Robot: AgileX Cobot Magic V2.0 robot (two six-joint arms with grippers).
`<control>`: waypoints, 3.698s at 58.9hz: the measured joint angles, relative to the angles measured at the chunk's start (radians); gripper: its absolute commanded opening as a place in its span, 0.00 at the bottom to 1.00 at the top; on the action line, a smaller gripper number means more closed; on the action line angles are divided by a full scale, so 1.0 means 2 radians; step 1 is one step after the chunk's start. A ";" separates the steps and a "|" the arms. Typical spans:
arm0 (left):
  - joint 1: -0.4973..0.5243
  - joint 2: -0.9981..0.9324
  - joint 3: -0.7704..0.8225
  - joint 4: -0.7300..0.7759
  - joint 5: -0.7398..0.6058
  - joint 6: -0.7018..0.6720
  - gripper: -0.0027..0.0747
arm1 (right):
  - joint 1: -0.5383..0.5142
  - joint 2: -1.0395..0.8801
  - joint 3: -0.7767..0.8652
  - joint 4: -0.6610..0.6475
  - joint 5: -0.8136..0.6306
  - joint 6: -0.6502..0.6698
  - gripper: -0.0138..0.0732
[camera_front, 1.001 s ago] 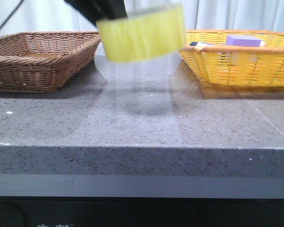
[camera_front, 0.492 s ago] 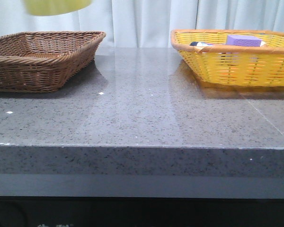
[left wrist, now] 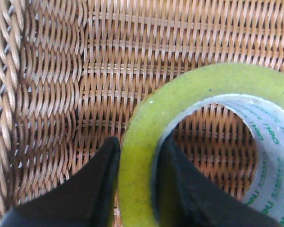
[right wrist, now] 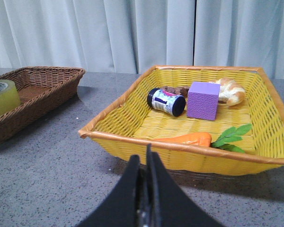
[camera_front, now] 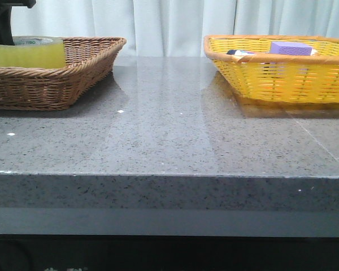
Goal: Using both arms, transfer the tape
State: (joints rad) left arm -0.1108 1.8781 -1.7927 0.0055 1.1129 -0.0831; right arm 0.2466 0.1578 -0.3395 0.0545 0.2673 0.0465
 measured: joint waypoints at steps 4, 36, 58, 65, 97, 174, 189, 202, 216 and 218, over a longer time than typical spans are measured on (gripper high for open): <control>0.000 0.000 0.000 0.000 0.000 0.000 0.37 | 0.000 0.000 0.000 0.000 0.000 0.000 0.02; -0.005 -0.061 0.001 0.000 -0.003 0.019 0.50 | 0.000 0.000 0.000 0.000 0.000 0.000 0.02; -0.035 -0.252 0.159 -0.009 -0.086 0.025 0.21 | 0.000 0.000 0.000 0.000 -0.001 0.000 0.02; -0.035 -0.323 0.241 -0.011 -0.109 0.025 0.08 | 0.000 0.000 0.000 0.000 -0.001 0.000 0.02; -0.035 -0.681 0.546 -0.012 -0.208 0.025 0.01 | 0.000 0.000 0.000 0.000 -0.002 0.000 0.02; -0.025 -0.941 0.694 -0.014 -0.248 0.026 0.01 | 0.000 0.000 0.000 0.000 -0.003 0.000 0.02; 0.015 -0.942 0.802 -0.017 -0.310 0.026 0.01 | 0.000 0.000 0.000 0.000 -0.004 0.000 0.02; 0.019 -0.942 0.878 -0.018 -0.390 0.026 0.01 | 0.000 0.000 0.000 0.000 -0.004 0.000 0.02; 0.019 -0.942 0.901 -0.018 -0.446 0.026 0.01 | 0.000 0.000 0.000 0.000 -0.004 0.000 0.02; 0.019 -0.942 0.901 -0.018 -0.455 0.026 0.01 | 0.000 0.000 0.000 0.000 -0.004 0.000 0.02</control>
State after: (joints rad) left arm -0.0721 -0.0061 0.0090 -0.0315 0.2020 -0.0313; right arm 0.2466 0.1578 -0.3395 0.0545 0.2598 0.0470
